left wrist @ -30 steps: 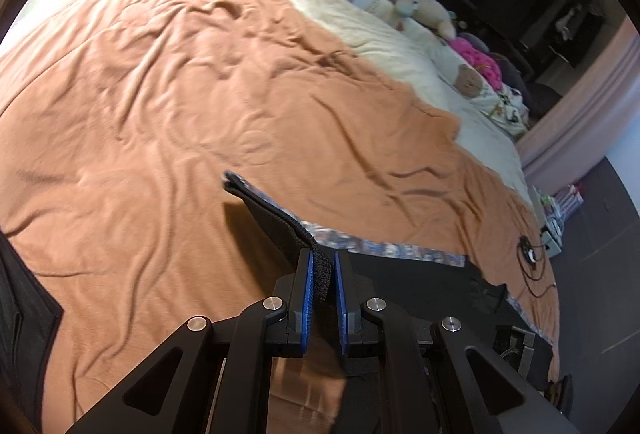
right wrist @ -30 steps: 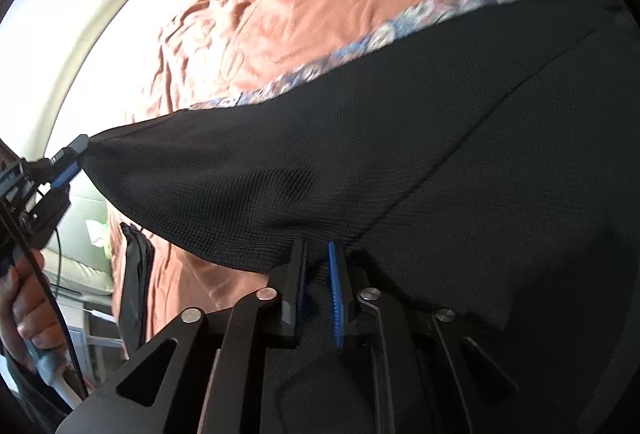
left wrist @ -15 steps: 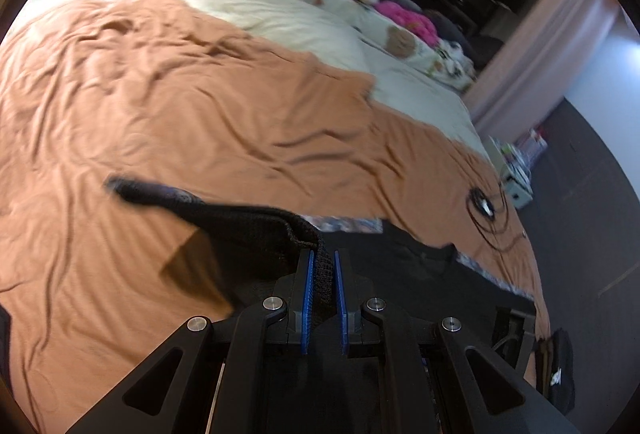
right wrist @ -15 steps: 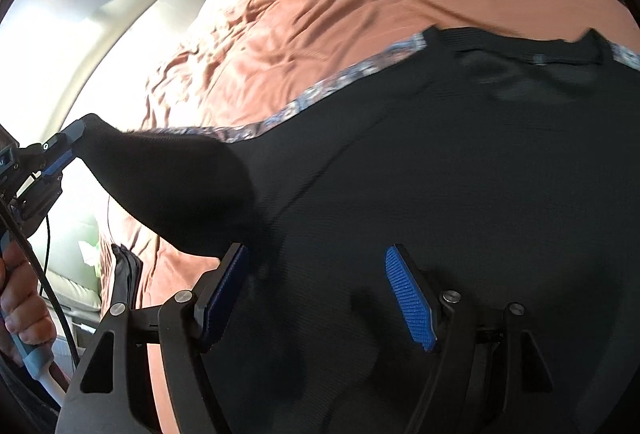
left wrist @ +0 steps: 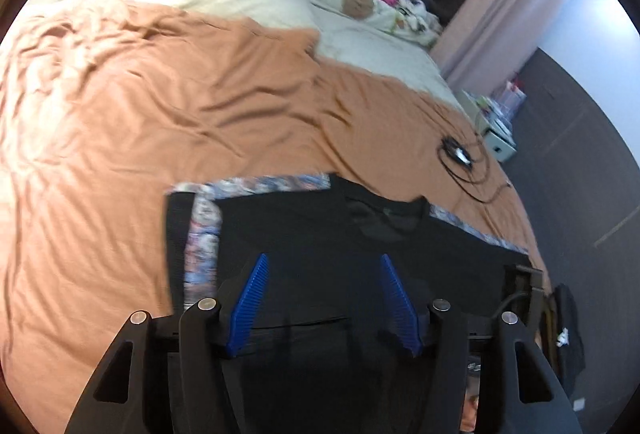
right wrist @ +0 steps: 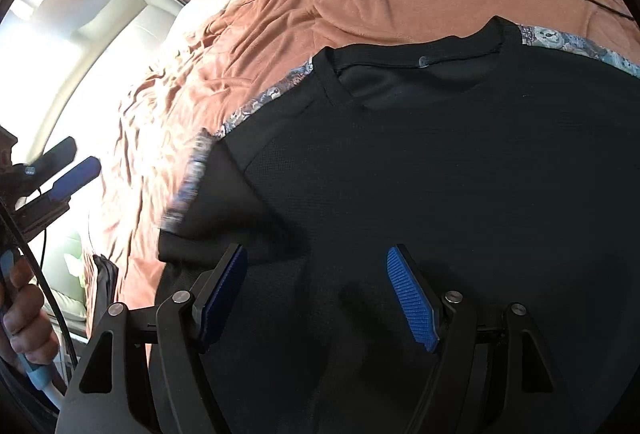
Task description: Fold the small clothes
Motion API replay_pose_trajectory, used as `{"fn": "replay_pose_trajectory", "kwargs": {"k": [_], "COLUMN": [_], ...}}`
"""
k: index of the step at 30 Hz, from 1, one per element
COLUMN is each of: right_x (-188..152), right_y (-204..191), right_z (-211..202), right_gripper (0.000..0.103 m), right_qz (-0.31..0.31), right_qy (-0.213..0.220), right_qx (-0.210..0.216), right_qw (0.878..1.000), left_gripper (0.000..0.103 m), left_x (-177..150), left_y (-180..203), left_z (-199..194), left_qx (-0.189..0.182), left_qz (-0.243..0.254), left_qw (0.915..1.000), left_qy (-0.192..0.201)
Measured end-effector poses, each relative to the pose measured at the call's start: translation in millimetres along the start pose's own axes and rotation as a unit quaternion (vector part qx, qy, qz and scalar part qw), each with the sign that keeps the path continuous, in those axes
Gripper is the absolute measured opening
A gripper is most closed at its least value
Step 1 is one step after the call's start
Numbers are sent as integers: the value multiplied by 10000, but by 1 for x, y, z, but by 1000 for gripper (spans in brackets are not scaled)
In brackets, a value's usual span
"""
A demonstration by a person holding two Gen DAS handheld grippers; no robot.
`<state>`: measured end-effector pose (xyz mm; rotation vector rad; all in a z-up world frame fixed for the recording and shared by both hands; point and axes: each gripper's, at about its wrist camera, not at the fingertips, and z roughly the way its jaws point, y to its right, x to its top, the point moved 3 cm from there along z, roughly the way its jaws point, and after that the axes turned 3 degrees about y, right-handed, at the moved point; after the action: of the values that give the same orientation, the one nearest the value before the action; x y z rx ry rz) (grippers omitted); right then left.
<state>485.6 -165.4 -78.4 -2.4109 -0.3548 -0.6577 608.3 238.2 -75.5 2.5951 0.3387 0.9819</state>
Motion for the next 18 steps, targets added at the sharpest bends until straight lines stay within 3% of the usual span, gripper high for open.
{"fn": "replay_pose_trajectory", "kwargs": {"k": [7,18], "right_x": [0,0], "right_y": [-29,-92], "right_z": [7,49], "right_gripper": [73,73], "right_qz": [-605,-1809], "right_qy": [10,-58], "right_qx": [-114,-345], "right_qw": [9981,9829], "left_gripper": [60,57], "left_x": [-18,-62], "left_y": [-60,-128], "left_z": [-23,-42], "left_qx": [599,964], "left_qz": [-348,-618], "left_qw": [9976,9931], "left_qy": [-62,-260]}}
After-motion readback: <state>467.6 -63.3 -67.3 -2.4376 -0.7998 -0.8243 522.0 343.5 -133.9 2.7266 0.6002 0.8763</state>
